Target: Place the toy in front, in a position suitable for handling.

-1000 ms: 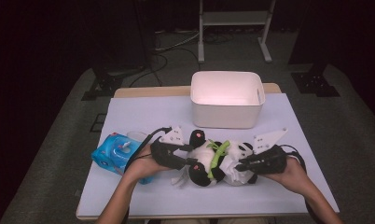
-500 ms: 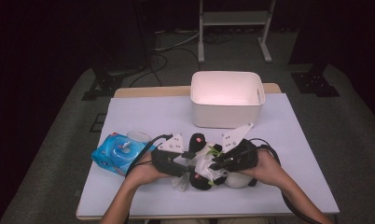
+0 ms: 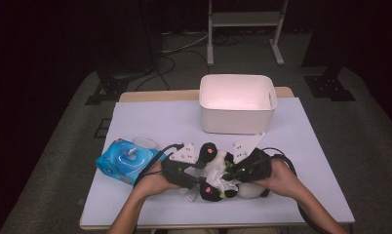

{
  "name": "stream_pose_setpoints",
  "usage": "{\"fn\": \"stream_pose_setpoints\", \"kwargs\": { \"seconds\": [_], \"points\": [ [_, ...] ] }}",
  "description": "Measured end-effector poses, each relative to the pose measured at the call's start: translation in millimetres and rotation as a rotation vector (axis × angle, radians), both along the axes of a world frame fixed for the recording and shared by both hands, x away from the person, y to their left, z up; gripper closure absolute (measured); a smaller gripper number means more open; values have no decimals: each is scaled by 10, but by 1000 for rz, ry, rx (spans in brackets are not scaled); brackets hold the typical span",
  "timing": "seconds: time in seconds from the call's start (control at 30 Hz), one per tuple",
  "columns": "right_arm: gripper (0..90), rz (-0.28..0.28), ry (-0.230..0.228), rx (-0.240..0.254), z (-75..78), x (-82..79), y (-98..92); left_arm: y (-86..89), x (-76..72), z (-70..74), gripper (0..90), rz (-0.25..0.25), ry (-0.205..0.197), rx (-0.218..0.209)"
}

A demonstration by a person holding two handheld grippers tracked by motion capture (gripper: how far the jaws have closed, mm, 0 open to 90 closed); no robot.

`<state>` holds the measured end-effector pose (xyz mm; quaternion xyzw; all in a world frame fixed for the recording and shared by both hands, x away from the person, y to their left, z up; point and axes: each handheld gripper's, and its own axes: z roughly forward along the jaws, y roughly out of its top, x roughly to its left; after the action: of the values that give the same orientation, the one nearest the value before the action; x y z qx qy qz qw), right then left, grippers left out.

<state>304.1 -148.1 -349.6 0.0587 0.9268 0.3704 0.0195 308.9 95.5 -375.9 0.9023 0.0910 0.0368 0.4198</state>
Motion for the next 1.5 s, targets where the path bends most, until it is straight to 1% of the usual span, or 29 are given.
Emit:
{"fn": "stream_pose_setpoints", "kwargs": {
  "seconds": [0.03, 0.17, 0.23, 0.3, 0.4, 0.5, 0.7, 0.77, 0.8, 0.87, 0.93, 1.0, 1.1, 1.2, 1.23, 1.4, 1.5],
  "points": [
    [818, -1, 10, 2, 10, 8, 5, -4, -2, -2, 491, 1, 5, -3],
    [818, -18, -18, -2, 69, 38, 45, -18, -17, 14, 491, -20, 1, 10],
    [819, -27, -20, -9, 96, 76, 63, -25, -25, 16, 491, -27, -4, 11],
    [818, -33, -23, -22, 108, 116, 74, -28, -23, 8, 491, -20, -3, 5],
    [818, -34, -9, -23, 90, 143, 73, -19, -11, 1, 492, -9, -3, 0],
    [819, -7, 7, -34, 45, 105, 70, -17, 3, 3, 524, 16, -10, 6],
    [818, 58, 65, -20, -30, -2, 80, -39, -4, -6, 517, 12, -4, -4],
    [819, 75, 73, -17, -39, -20, 100, -39, -11, -4, 516, 3, -4, 2],
    [819, 77, 70, -22, -37, -24, 107, -39, -15, -3, 516, 5, -7, 3],
    [819, 63, 62, -18, -18, -8, 102, -36, -18, -5, 514, 1, -6, 2],
    [820, 31, 36, -12, 19, 18, 77, -34, -20, -3, 513, -3, -10, 6],
    [819, 5, 27, -4, 68, 60, 40, -34, -21, -2, 513, -7, -12, 6],
    [818, -30, 9, -12, 128, 129, 3, -36, -23, -4, 511, -6, -14, 4],
    [816, -61, -7, -9, 166, 202, -11, -36, -17, -10, 512, -3, -14, 4],
    [816, -61, -21, -16, 173, 223, -10, -36, -16, -10, 512, -3, -14, 5],
    [816, -70, -26, -25, 206, 283, -3, -37, -13, -4, 511, -5, -15, 9],
    [816, -80, -26, -22, 225, 315, -30, -39, -14, 1, 511, -13, -18, 14]
  ]
}}
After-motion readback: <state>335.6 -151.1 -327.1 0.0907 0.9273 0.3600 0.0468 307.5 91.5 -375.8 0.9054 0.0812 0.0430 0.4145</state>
